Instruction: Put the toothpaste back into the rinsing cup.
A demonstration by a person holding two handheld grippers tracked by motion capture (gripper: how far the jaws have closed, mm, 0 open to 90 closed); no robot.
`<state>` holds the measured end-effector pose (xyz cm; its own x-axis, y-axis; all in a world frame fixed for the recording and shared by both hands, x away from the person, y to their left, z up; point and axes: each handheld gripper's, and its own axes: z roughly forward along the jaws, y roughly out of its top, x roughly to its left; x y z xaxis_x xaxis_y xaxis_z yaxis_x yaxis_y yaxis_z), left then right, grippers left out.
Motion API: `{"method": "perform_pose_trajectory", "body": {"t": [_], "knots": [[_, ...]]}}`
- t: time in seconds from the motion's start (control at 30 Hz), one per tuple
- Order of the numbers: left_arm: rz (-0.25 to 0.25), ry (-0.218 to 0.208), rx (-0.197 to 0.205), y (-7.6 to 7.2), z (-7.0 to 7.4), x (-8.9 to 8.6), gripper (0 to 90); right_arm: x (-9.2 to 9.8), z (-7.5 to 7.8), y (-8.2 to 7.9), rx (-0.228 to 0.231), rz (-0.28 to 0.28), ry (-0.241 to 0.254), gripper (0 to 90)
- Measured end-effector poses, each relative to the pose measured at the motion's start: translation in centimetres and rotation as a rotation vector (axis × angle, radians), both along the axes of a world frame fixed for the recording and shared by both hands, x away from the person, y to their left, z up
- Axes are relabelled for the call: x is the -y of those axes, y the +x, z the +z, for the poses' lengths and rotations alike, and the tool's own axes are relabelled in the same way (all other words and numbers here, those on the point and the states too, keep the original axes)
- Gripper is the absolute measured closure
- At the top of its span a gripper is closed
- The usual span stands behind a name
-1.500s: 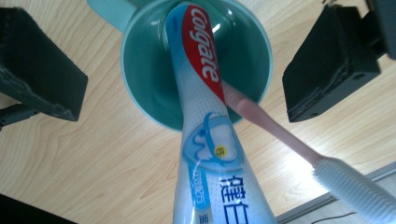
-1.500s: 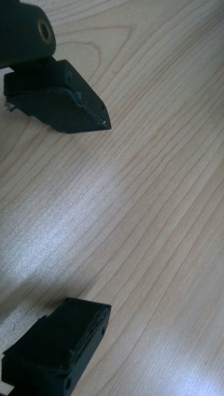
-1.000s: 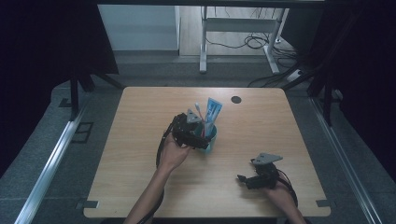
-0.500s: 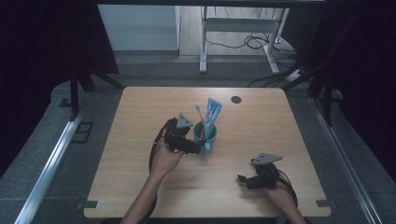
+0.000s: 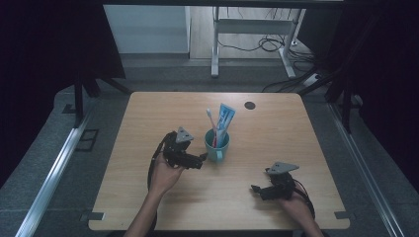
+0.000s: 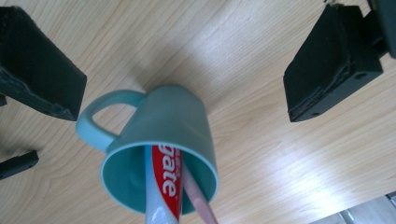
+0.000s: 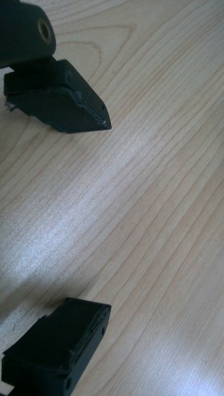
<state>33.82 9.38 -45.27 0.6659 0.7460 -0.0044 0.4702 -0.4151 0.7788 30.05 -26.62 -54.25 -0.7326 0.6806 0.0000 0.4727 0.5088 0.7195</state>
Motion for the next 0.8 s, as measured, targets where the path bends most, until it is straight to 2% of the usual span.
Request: {"method": "perform_pose_trajectory", "body": {"t": [0.23,0.6,0.8], "knots": [[0.011,0.008,-0.003,-0.7,-0.6,-0.8,0.0,0.0,0.0,0.0,0.000,0.000,0.000,10.3],[0.030,-0.014,-0.016,-1.8,-1.8,-2.3,0.0,0.0,0.0,0.0,-0.001,-0.001,0.001,10.3],[0.041,-0.039,-0.033,-2.4,-3.0,-3.3,0.0,0.0,0.0,0.0,-0.001,-0.001,0.000,10.3]]}}
